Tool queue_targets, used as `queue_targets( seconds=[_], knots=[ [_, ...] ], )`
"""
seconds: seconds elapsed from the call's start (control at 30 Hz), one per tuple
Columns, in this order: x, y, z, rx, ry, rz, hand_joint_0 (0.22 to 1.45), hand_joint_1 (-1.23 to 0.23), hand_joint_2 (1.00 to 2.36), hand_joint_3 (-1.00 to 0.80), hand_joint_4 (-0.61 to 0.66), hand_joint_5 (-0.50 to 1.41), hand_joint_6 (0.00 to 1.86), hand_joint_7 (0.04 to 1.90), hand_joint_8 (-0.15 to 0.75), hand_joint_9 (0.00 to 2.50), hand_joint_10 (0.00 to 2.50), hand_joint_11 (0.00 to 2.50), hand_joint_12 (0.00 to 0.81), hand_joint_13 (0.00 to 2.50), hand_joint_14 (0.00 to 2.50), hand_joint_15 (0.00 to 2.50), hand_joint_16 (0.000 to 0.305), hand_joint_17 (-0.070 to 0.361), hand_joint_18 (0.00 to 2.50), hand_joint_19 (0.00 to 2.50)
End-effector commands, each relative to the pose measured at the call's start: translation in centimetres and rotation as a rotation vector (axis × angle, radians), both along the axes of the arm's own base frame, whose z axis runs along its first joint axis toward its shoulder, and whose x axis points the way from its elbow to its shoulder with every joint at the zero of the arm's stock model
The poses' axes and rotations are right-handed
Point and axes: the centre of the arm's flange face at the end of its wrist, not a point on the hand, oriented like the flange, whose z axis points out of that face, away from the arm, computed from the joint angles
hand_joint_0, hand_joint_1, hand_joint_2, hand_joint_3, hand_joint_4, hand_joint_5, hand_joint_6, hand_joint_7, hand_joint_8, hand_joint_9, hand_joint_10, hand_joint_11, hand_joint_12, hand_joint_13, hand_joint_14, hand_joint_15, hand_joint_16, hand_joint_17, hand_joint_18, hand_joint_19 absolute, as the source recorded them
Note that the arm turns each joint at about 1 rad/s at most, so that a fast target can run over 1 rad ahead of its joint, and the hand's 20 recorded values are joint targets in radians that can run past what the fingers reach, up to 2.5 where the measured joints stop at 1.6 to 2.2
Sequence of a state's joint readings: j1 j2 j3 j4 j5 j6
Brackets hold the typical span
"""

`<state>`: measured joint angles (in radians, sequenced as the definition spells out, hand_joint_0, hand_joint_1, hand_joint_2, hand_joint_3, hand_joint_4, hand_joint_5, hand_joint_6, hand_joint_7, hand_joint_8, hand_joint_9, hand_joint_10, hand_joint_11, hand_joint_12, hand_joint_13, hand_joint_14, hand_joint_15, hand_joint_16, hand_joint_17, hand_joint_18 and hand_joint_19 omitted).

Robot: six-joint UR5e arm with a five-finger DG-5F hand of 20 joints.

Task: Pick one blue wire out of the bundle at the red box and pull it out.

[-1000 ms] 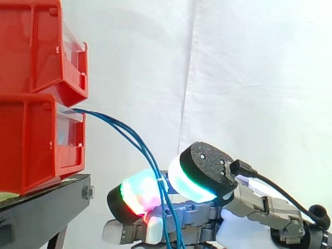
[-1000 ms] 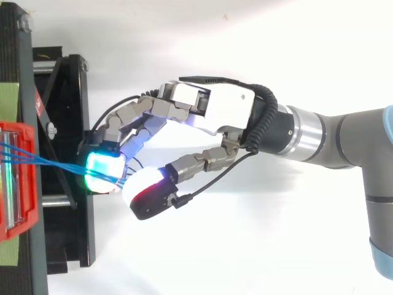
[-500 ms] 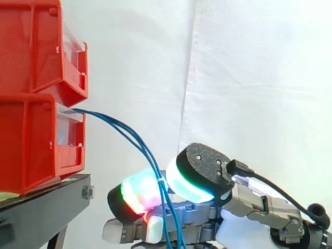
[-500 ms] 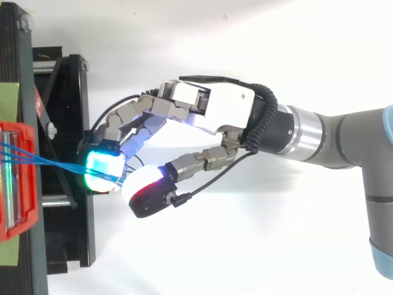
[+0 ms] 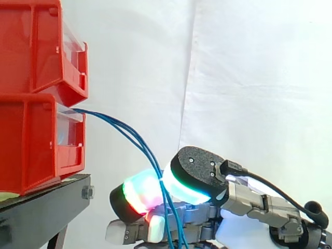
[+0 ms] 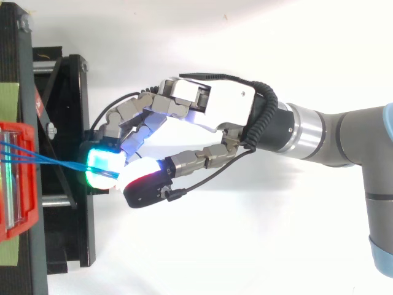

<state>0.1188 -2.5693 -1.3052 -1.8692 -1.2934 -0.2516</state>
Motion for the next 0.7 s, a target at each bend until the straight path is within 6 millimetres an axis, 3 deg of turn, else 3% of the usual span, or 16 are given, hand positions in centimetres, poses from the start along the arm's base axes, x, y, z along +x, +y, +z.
queue_targets(
  seconds=[0.0, 0.6, 0.67],
  knots=[
    [0.0, -0.1, 0.0, 0.000, 0.000, -0.001, 0.60, -0.72, 1.00, -0.05, 0.16, -0.14, 0.91, 0.97, 0.345, 1.00, 0.02, 0.65, 0.437, 0.67, 0.01, 0.33, 0.064, 0.144, 0.70, 0.47],
    [0.1, 0.0, 0.3, 0.013, -0.009, 0.028, 0.61, -0.73, 1.00, 0.00, 0.11, -0.14, 0.93, 0.99, 0.350, 1.06, 0.02, 0.69, 0.431, 0.73, 0.01, 0.34, 0.064, 0.144, 0.76, 0.46],
    [0.2, 0.2, 1.7, 0.010, -0.026, 0.043, 0.61, -0.74, 1.00, 0.00, 0.11, -0.14, 0.93, 1.00, 0.350, 1.07, 0.02, 0.69, 0.429, 0.74, 0.01, 0.35, 0.064, 0.143, 0.76, 0.46]
  ],
)
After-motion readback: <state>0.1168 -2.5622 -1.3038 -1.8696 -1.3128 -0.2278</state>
